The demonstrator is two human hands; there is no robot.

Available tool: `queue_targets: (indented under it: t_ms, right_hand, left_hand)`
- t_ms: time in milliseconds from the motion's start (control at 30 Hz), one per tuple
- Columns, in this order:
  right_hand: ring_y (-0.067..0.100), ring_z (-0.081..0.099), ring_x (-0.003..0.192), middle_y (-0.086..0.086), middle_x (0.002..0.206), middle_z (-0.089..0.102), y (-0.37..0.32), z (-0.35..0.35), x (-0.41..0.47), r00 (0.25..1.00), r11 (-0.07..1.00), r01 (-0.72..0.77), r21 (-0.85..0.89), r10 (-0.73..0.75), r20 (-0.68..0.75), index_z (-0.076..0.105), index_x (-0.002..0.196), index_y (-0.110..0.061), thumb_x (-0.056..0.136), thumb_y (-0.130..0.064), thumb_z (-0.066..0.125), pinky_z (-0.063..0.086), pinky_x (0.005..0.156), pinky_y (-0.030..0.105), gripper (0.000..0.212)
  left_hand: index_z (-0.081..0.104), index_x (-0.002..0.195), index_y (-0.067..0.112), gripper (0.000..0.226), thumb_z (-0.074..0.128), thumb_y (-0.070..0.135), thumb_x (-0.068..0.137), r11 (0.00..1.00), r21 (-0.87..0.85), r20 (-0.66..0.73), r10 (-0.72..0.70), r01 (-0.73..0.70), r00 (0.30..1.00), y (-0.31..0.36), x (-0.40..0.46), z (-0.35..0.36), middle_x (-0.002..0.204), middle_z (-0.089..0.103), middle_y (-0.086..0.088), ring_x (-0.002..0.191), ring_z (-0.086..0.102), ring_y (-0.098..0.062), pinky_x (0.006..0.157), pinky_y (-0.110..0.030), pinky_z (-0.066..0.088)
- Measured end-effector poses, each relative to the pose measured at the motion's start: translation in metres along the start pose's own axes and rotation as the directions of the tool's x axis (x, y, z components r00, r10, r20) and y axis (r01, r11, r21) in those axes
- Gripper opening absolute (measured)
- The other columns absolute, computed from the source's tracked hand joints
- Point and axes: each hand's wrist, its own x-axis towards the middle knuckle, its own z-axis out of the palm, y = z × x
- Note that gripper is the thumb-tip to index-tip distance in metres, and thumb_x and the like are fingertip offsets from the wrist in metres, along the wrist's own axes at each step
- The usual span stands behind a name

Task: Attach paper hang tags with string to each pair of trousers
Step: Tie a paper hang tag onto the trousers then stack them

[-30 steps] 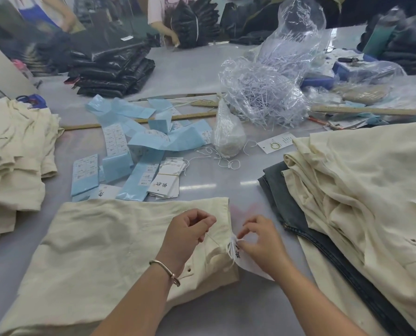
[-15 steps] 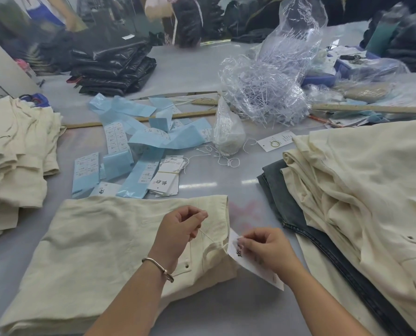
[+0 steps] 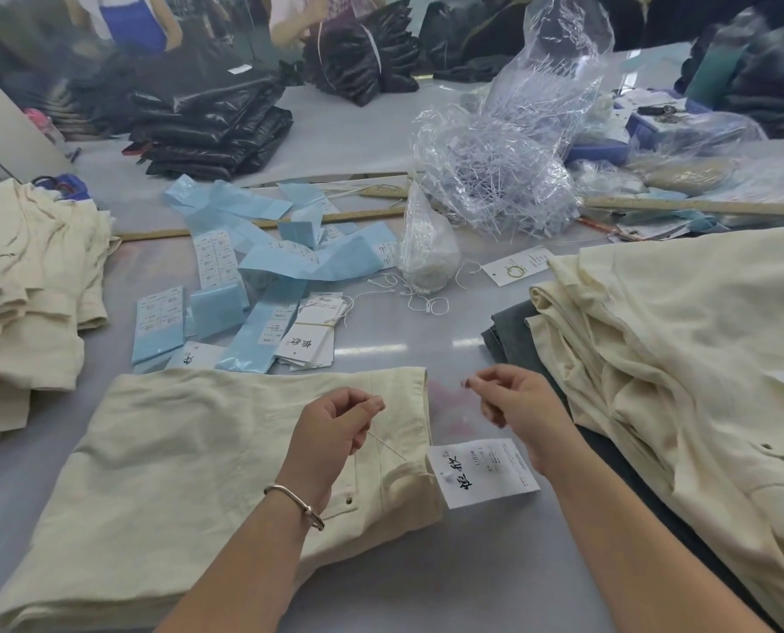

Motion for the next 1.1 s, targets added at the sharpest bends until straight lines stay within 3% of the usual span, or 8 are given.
queue_targets:
  t_ms: [100,200,267,433,600,733,867,1100]
  right_hand:
    - [0.006,0.061,0.095,-0.005,0.104,0.069,-0.018,0.007,0.012,0.985,0.984,0.172,-0.040,-0.171,0.039,0.062,0.122,-0.026,0.093,-0.013,0.061,0.048,0.084,0.019,0.032]
    - [0.012,0.037,0.135,-0.007,0.144,0.045,-0.018,0.005,0.020,0.970,0.767,0.196,-0.611,-0.244,0.005,0.043,0.143,-0.025,0.091,-0.025,0.064,0.031,0.112,0.032,0.056]
    - [0.015,0.046,0.127,-0.005,0.134,0.055,-0.016,0.004,0.015,0.952,0.678,0.242,-0.694,-0.304,0.035,0.060,0.126,-0.022,0.086,-0.018,0.069,0.036,0.106,0.033,0.041]
    - [0.003,0.059,0.064,-0.006,0.074,0.068,0.014,0.004,-0.024,0.904,0.883,0.208,-0.421,-0.009,0.428,0.070,0.081,-0.025,0.065,-0.013,0.079,0.046,0.063,0.019,0.022]
    - [0.005,0.055,0.069,-0.008,0.076,0.062,0.060,0.022,-0.037,0.952,0.775,0.257,-0.578,-0.100,0.290,0.057,0.072,-0.034,0.068,-0.009,0.074,0.043,0.064,0.018,0.030]
    - [0.013,0.051,0.073,-0.006,0.077,0.054,0.079,0.025,-0.033,0.947,0.664,0.301,-0.684,-0.124,0.297,0.064,0.075,-0.011,0.074,-0.007,0.069,0.043,0.069,0.032,0.007]
    - [0.010,0.050,0.079,-0.006,0.085,0.053,0.086,0.017,-0.030,0.933,0.670,0.346,-0.657,-0.171,0.317,0.070,0.086,-0.007,0.075,-0.004,0.069,0.042,0.071,0.023,0.011]
    - [0.016,0.051,0.093,-0.006,0.090,0.053,0.095,0.014,-0.024,0.924,0.498,0.381,-0.779,-0.198,0.326,0.068,0.087,-0.016,0.084,-0.024,0.069,0.041,0.073,0.028,0.009]
  left_hand:
    - [0.066,0.086,-0.006,0.014,0.067,0.008,0.087,1.000,0.007,0.002,-0.001,0.001,1.000,0.000,0.000,0.001,0.054,0.046,0.003,0.047,0.036,-0.008,0.046,-0.014,0.032]
    - [0.066,0.086,-0.006,0.014,0.067,0.008,0.088,1.000,0.011,-0.002,0.004,-0.004,1.000,0.001,-0.001,0.000,0.054,0.047,0.004,0.048,0.036,-0.008,0.046,-0.014,0.033]
    - [0.066,0.086,-0.006,0.014,0.067,0.009,0.088,1.000,0.010,0.008,0.010,-0.010,1.000,0.003,-0.002,0.000,0.054,0.047,0.004,0.048,0.036,-0.008,0.046,-0.014,0.033]
    - [0.067,0.081,0.001,0.009,0.065,0.006,0.088,0.997,0.080,0.237,0.004,-0.024,0.971,0.004,-0.015,0.010,0.054,0.050,0.007,0.048,0.042,-0.005,0.047,-0.012,0.035]
    - [0.066,0.074,0.010,0.015,0.066,0.007,0.089,0.985,0.173,0.338,-0.049,-0.011,0.940,-0.002,-0.022,0.025,0.055,0.054,0.005,0.047,0.045,-0.005,0.048,-0.012,0.037]
    - [0.065,0.082,0.002,0.009,0.065,0.007,0.089,0.986,0.166,0.286,-0.078,0.031,0.955,-0.003,-0.017,0.025,0.059,0.053,0.000,0.047,0.044,-0.004,0.047,-0.012,0.035]
    - [0.065,0.081,0.002,0.010,0.066,0.009,0.089,0.985,0.167,0.285,-0.096,0.050,0.954,-0.004,-0.017,0.025,0.058,0.052,0.001,0.047,0.042,-0.006,0.047,-0.012,0.035]
    - [0.065,0.077,0.006,0.012,0.066,0.006,0.089,0.978,0.207,0.323,-0.105,0.038,0.941,-0.012,-0.028,0.036,0.054,0.053,0.007,0.048,0.043,-0.007,0.050,-0.015,0.038]
